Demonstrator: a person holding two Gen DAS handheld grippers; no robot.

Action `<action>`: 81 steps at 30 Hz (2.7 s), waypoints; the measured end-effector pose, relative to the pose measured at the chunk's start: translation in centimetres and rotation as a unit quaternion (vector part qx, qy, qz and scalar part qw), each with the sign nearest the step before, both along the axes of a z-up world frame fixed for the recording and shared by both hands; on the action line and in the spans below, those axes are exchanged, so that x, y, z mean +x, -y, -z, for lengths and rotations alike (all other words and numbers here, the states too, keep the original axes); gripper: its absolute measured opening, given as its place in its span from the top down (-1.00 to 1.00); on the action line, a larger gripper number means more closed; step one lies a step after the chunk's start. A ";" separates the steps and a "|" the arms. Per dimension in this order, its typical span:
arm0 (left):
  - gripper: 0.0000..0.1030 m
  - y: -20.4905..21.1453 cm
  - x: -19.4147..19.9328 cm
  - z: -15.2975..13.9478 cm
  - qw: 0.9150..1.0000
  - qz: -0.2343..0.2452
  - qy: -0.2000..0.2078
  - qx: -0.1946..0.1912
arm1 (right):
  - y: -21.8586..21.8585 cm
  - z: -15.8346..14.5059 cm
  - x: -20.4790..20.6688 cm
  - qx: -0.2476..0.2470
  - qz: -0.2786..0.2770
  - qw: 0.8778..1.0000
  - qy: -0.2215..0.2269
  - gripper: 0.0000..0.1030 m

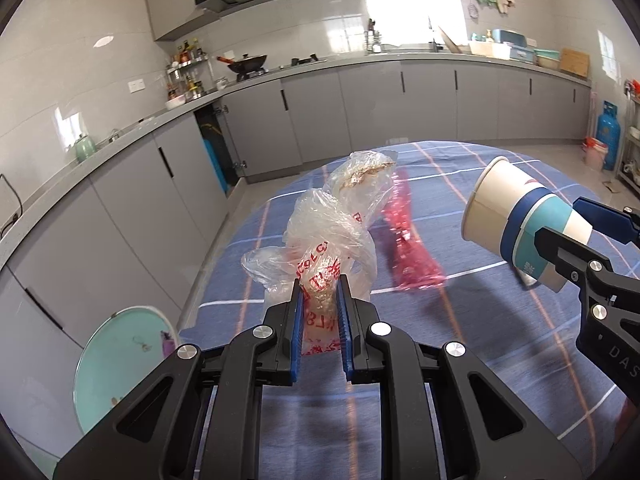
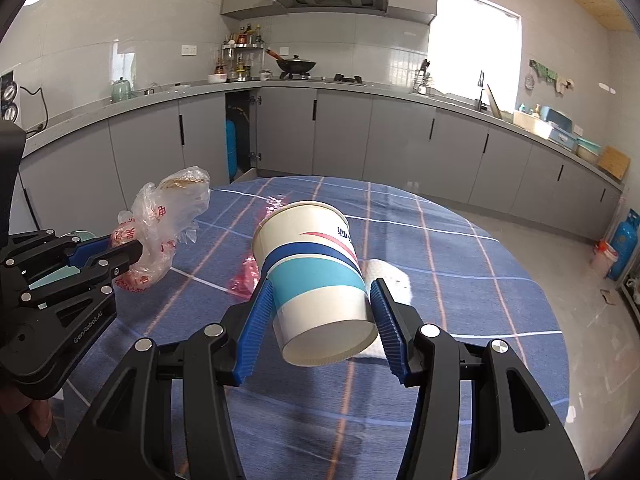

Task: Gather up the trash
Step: 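Carry the plastic bag and paper cup over the teal bin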

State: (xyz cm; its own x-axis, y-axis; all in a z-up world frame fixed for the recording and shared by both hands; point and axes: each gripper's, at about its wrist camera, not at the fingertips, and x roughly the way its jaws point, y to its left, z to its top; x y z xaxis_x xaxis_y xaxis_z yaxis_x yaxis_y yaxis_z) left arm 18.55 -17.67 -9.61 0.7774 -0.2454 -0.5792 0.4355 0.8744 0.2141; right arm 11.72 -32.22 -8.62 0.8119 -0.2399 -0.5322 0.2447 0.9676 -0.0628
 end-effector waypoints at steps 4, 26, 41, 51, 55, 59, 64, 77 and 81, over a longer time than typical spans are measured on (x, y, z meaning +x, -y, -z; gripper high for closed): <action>0.68 -1.3 0.5 -0.1 1.000 -0.014 -0.002 -0.003 | -0.8 0.0 0.4 -0.002 -0.013 1.000 0.000 0.01; 0.68 -8.3 1.7 -0.3 0.996 -0.090 0.003 -0.004 | -7.0 -0.5 2.8 -0.012 -0.084 0.996 0.001 0.01; 0.68 -13.0 3.0 -0.5 0.991 -0.137 0.005 -0.002 | -11.0 -0.3 4.5 -0.014 -0.129 0.992 -0.002 0.01; 0.68 -16.5 4.0 -0.7 0.985 -0.174 0.007 0.002 | -13.5 -0.5 6.1 -0.013 -0.163 0.987 0.000 0.01; 0.68 -17.6 4.5 -0.7 0.982 -0.189 0.007 0.004 | -14.6 -0.6 6.6 -0.014 -0.176 0.984 0.000 0.01; 0.68 -18.9 5.0 -0.5 0.979 -0.203 0.006 0.006 | -15.5 -0.6 7.2 -0.015 -0.186 0.982 0.001 0.01; 0.68 -20.4 5.4 -0.2 0.976 -0.219 0.003 0.007 | -16.5 -0.6 8.0 -0.015 -0.197 0.980 -0.001 0.01; 0.68 -22.5 6.0 0.3 0.969 -0.247 0.001 0.010 | -19.2 -0.5 9.7 -0.019 -0.233 0.972 -0.003 0.01; 0.68 -23.0 6.3 0.6 0.968 -0.252 -0.001 0.010 | -20.1 -0.4 10.1 -0.021 -0.245 0.969 -0.004 0.01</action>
